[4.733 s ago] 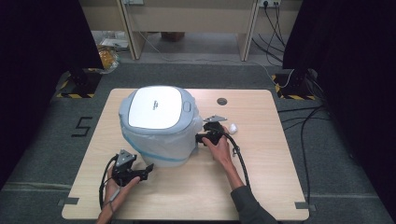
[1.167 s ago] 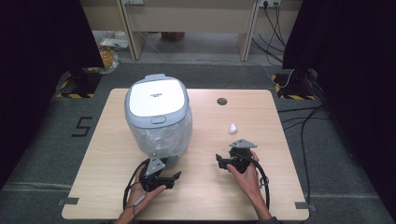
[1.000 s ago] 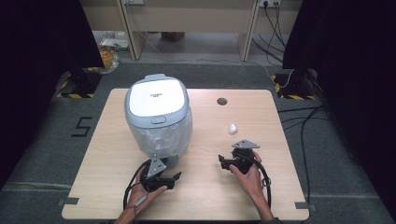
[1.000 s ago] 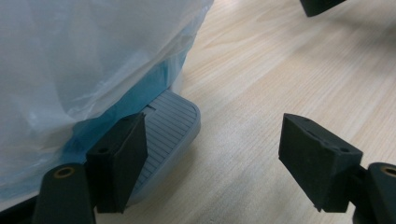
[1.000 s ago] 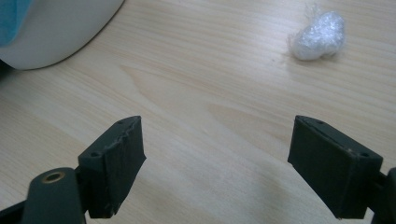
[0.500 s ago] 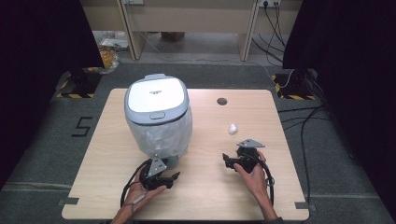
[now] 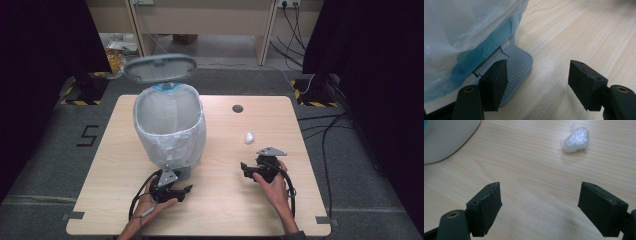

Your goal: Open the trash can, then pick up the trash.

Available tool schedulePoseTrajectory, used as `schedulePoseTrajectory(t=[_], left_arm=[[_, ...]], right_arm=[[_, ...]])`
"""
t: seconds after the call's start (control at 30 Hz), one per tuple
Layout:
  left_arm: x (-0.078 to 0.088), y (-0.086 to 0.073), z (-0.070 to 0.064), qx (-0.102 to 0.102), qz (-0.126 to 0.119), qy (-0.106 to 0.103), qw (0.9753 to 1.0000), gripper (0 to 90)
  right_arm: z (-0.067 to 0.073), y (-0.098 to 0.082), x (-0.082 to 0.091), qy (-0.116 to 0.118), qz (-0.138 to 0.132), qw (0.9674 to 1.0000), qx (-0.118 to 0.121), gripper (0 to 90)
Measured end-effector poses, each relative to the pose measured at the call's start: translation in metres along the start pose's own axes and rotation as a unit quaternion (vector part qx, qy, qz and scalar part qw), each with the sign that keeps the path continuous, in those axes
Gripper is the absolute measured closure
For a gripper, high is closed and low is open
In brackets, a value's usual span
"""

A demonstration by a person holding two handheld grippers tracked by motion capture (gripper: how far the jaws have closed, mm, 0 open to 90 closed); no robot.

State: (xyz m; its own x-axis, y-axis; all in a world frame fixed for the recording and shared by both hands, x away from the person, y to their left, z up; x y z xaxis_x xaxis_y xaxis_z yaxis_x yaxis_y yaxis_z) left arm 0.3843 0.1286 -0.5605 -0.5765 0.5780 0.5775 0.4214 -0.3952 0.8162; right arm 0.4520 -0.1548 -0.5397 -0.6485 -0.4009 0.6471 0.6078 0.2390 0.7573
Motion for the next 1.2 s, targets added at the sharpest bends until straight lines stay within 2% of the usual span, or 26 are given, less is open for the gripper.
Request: schedulePoseTrajectory(t=[0.07, 0.2, 0.33, 0.37, 0.43, 0.53, 0.57, 0.63, 0.67, 0.7, 0.73, 0.77, 0.83, 0.9, 0.93, 1.0, 1.07, 1.1, 1.17, 1.2], left_arm=[[0.0, 0.0, 0.0, 0.005, -0.002, -0.003, 1.0, 31.6], [0.0, 0.0, 0.0, 0.0, -0.001, 0.0, 1.0, 31.6], [0.0, 0.0, 0.0, -0.003, -0.002, 0.003, 1.0, 31.6], [0.0, 0.0, -0.001, -0.004, -0.002, 0.003, 1.0, 31.6], [0.0, 0.0, 0.0, -0.003, -0.002, 0.003, 1.0, 31.6], [0.0, 0.0, -0.001, -0.003, -0.002, 0.004, 1.0, 31.6], [0.0, 0.0, -0.001, -0.004, -0.002, 0.005, 1.0, 31.6], [0.0, 0.0, -0.001, -0.005, -0.002, 0.006, 1.0, 31.6], [0.0, 0.0, -0.001, -0.004, -0.002, 0.004, 1.0, 31.6], [0.001, 0.0, -0.001, -0.002, -0.003, 0.002, 1.0, 31.6], [0.001, 0.0, -0.001, -0.002, -0.003, 0.002, 1.0, 31.6], [0.001, 0.0, -0.001, -0.002, -0.003, 0.002, 1.0, 31.6], [0.001, 0.0, 0.0, -0.005, -0.003, 0.002, 1.0, 31.6], [0.001, 0.0, -0.001, -0.004, -0.002, 0.0, 1.0, 31.6], [0.001, 0.0, -0.001, -0.004, -0.002, 0.0, 1.0, 31.6], [0.001, 0.0, -0.001, -0.005, -0.002, 0.0, 1.0, 31.6], [0.001, 0.0, -0.001, -0.007, -0.002, 0.0, 1.0, 31.7], [0.001, 0.0, 0.0, -0.007, -0.002, 0.0, 1.0, 32.5], [0.001, 0.0, 0.0, -0.003, -0.004, -0.002, 1.0, 32.4], [0.001, 0.0, 0.0, -0.002, -0.003, -0.004, 1.0, 32.5]], right_arm=[[0.0, 0.0, 0.0, 0.0, 0.001, 1.0, 0.001, 18.5], [-0.002, 0.003, -0.002, 0.001, -0.003, 1.0, -0.001, 18.5], [-0.007, 0.007, -0.007, 0.006, -0.012, 0.9998, -0.014, 18.6], [-0.012, 0.011, -0.011, -0.004, -0.014, 0.9999, -0.004, 18.3], [-0.014, 0.014, -0.013, -0.007, -0.019, 0.9998, -0.002, 18.3], [-0.019, 0.021, -0.019, 0.005, -0.037, 0.9991, -0.018, 16.8], [-0.022, 0.022, -0.021, -0.004, -0.032, 0.9994, -0.009, 16.3], [-0.027, 0.027, -0.023, -0.026, -0.037, 0.999, 0.005, 17.0], [-0.028, 0.03, -0.024, -0.027, -0.046, 0.9986, 0.004, 17.3], [-0.031, 0.034, -0.027, -0.016, -0.055, 0.9983, -0.011, 17.3], [-0.031, 0.034, -0.027, -0.016, -0.055, 0.9983, -0.011, 17.3], [-0.036, 0.036, -0.031, -0.034, -0.041, 0.9985, 0.011, 19.2], [-0.038, 0.039, -0.033, -0.04, -0.046, 0.998, 0.014, 22.7], [-0.04, 0.041, -0.038, -0.024, -0.057, 0.9981, -0.003, 26.5], [-0.041, 0.04, -0.041, -0.02, -0.042, 0.9989, -0.001, 26.4], [-0.044, 0.041, -0.048, -0.045, -0.032, 0.9982, 0.021, 27.3], [-0.046, 0.046, -0.053, -0.044, -0.042, 0.9981, 0.009, 31.2], [-0.047, 0.047, -0.056, -0.041, -0.036, 0.9985, 0.005, 31.4], [-0.05, 0.051, -0.061, -0.057, -0.03, 0.9979, 0.011, 37.0], [-0.051, 0.054, -0.063, -0.056, -0.029, 0.998, 0.01, 37.9]])
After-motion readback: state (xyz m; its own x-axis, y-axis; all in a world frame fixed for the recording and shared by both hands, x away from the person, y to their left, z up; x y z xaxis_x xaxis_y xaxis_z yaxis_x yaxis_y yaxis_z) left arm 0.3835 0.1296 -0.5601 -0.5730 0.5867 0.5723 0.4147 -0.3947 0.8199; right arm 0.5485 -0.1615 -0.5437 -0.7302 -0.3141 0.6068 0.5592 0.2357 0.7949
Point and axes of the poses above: each handheld gripper's, and its own axes: x roughly backward along the jaws, y roughly out of its top, z roughly to its left, the point moved 7 cm from there along -x, roughly forward along the jaws, and after that the axes turned 1 degree about y, right-handed, at the moved point
